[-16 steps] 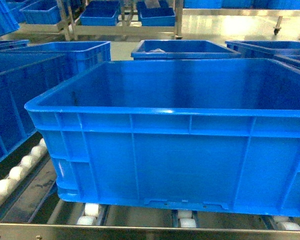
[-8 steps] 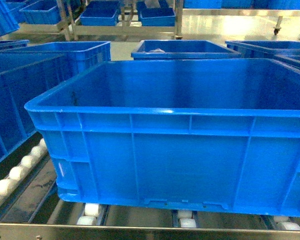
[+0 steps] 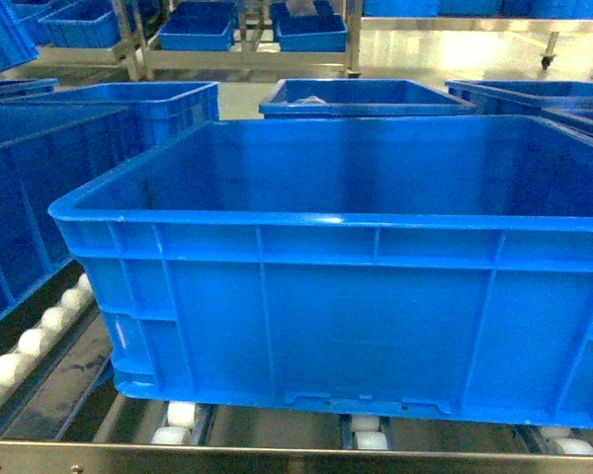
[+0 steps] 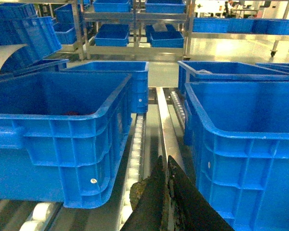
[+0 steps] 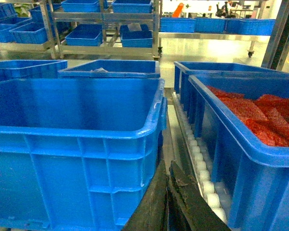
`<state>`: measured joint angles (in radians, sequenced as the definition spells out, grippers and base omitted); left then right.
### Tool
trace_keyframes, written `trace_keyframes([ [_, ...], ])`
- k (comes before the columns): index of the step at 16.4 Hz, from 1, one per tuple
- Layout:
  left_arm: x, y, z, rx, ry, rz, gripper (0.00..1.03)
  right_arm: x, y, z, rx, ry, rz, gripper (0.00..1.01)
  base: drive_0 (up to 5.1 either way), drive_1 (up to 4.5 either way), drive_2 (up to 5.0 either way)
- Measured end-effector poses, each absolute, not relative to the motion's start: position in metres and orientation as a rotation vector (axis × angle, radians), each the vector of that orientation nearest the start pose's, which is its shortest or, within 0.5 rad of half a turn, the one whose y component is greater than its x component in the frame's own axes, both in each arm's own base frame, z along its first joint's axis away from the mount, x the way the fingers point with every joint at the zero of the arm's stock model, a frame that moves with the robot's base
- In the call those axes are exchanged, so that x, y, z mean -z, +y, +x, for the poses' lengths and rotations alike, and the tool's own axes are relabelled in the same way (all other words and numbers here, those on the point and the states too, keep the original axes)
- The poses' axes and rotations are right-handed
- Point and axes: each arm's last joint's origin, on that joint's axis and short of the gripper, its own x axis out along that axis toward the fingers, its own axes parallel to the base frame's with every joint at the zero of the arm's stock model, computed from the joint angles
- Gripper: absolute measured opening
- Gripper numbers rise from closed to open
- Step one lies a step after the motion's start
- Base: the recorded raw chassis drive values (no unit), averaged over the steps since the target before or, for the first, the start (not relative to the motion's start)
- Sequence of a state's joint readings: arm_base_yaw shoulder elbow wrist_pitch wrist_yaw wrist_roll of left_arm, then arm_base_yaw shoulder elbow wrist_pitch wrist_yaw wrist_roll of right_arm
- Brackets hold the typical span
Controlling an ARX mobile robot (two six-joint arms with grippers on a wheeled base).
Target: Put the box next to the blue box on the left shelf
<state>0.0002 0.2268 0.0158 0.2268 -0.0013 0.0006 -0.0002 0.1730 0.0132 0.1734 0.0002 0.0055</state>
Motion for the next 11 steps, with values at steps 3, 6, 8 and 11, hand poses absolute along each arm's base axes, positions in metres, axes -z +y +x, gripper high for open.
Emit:
trace_keyframes([
  [3,-0.171,0.000,0.109,0.000,-0.014,0.001,0.01,-0.169,0.000,0.097,-0.002,-0.024,0.005,0.01,0.0,0.00,0.0],
  [6,-0.165,0.000,0.100,0.002,0.038,0.001,0.01,-0.167,0.000,0.097,0.000,-0.006,0.005,0.01,0.0,0.00,0.0],
  [8,-0.169,0.000,0.097,0.000,-0.010,0.001,0.01,-0.167,0.000,0.097,0.000,-0.006,0.005,0.01,0.0,0.00,0.0],
  [11,-0.168,0.000,0.097,0.000,0.001,0.001,0.01,-0.167,0.000,0.097,0.000,-0.004,0.005,0.01,0.0,0.00,0.0],
])
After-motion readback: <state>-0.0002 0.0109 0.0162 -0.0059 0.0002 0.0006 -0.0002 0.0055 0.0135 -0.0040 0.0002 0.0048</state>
